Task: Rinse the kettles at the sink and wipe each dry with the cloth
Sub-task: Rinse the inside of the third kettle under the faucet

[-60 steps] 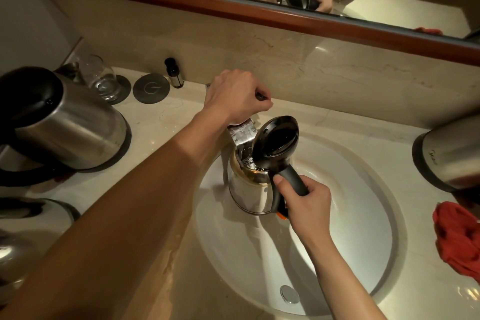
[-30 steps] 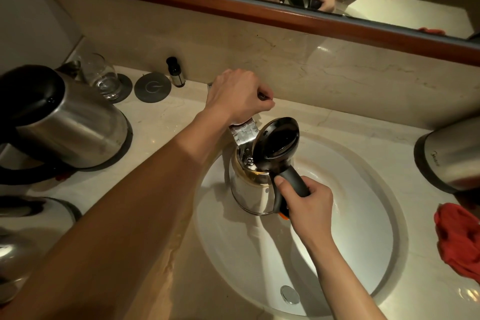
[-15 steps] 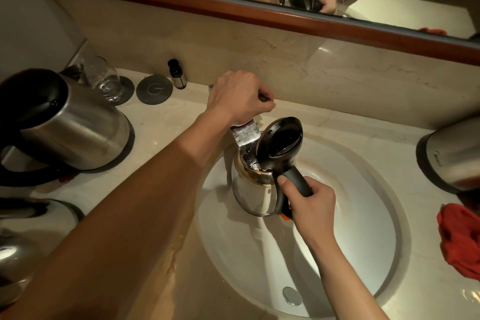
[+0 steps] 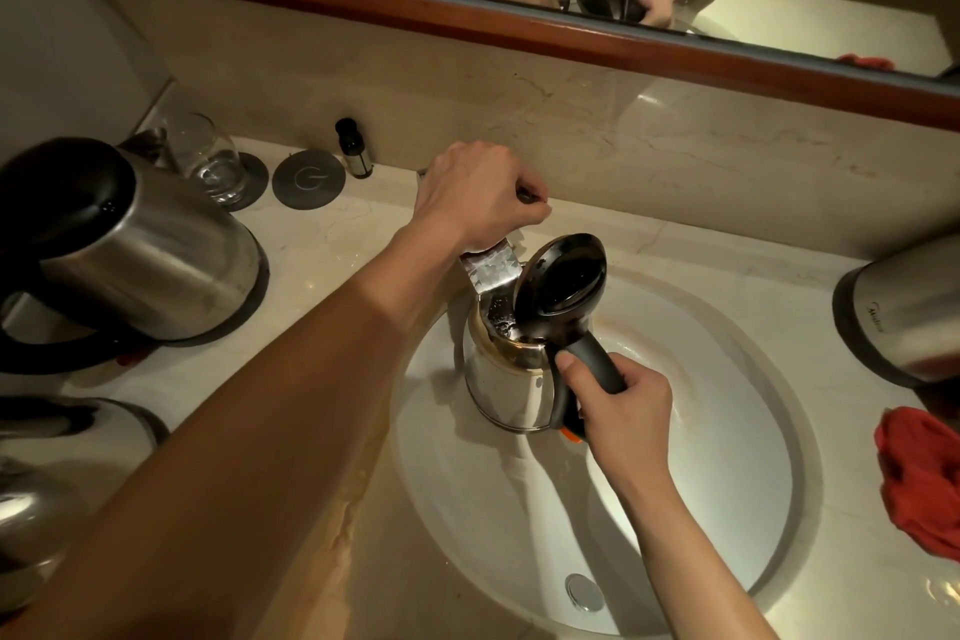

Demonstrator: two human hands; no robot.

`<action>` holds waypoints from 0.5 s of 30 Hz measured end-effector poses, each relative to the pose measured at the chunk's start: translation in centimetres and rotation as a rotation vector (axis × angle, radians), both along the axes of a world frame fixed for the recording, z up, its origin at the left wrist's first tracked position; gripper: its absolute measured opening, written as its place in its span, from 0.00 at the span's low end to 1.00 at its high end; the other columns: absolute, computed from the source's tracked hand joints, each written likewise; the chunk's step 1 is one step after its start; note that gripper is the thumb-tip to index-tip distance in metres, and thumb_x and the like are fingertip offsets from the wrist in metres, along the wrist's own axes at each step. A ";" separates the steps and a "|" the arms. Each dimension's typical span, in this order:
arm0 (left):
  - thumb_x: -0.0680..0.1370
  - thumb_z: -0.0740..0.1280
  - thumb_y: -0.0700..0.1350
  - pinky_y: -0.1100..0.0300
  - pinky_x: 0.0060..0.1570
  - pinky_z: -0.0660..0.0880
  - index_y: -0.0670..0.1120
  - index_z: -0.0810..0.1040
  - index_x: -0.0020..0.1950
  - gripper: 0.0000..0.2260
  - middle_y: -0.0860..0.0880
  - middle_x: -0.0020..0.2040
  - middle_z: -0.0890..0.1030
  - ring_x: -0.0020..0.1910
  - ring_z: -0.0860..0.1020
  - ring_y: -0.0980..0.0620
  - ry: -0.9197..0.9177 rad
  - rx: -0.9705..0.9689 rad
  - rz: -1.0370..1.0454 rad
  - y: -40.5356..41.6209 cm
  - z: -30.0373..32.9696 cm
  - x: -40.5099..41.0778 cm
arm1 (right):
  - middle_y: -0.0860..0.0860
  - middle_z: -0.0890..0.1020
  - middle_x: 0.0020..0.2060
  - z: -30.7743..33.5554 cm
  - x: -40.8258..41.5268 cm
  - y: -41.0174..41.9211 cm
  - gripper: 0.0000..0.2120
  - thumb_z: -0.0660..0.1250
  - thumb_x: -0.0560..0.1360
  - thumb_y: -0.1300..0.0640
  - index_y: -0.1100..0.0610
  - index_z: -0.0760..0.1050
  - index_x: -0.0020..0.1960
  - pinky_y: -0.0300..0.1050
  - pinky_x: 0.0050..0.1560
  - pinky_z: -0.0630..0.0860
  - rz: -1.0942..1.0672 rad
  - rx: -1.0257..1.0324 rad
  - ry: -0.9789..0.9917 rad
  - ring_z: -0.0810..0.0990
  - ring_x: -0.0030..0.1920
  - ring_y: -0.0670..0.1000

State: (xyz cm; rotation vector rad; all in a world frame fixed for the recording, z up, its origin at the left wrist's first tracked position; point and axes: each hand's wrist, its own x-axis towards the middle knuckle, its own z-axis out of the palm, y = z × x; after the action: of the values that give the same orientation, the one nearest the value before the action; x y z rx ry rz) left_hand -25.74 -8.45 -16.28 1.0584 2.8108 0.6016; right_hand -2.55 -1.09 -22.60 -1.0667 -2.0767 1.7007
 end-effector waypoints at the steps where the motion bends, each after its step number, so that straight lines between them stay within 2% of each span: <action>1: 0.76 0.68 0.59 0.56 0.52 0.71 0.60 0.85 0.51 0.09 0.57 0.49 0.85 0.51 0.80 0.50 0.002 -0.001 -0.001 0.0 0.0 0.0 | 0.47 0.70 0.20 0.1 0.0 -0.1 0.19 0.74 0.66 0.42 0.51 0.72 0.24 0.52 0.34 0.71 -0.006 -0.011 -0.005 0.68 0.26 0.52; 4: 0.76 0.67 0.58 0.56 0.52 0.70 0.59 0.85 0.51 0.09 0.57 0.48 0.86 0.50 0.80 0.51 0.002 -0.008 -0.006 0.0 0.1 0.0 | 0.46 0.70 0.20 0.2 0.0 -0.2 0.19 0.73 0.65 0.41 0.52 0.73 0.25 0.60 0.34 0.77 -0.012 -0.030 -0.020 0.69 0.27 0.53; 10: 0.75 0.67 0.59 0.55 0.52 0.74 0.60 0.85 0.50 0.09 0.57 0.47 0.86 0.50 0.81 0.50 -0.012 -0.013 0.005 0.0 -0.1 0.0 | 0.46 0.70 0.19 0.3 0.1 -0.2 0.19 0.74 0.68 0.46 0.51 0.72 0.23 0.48 0.35 0.69 0.002 0.004 -0.014 0.67 0.25 0.49; 15: 0.75 0.67 0.59 0.53 0.54 0.76 0.60 0.85 0.50 0.09 0.57 0.47 0.86 0.50 0.81 0.50 -0.022 -0.006 0.000 0.0 -0.1 -0.1 | 0.47 0.69 0.21 0.1 0.0 -0.1 0.20 0.74 0.64 0.40 0.51 0.72 0.24 0.49 0.34 0.69 0.003 0.004 -0.017 0.68 0.27 0.51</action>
State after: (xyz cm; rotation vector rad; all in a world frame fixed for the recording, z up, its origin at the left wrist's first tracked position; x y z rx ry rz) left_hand -25.80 -8.49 -16.40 1.0436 2.7919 0.6014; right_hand -2.56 -1.23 -22.52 -1.0816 -2.0919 1.6941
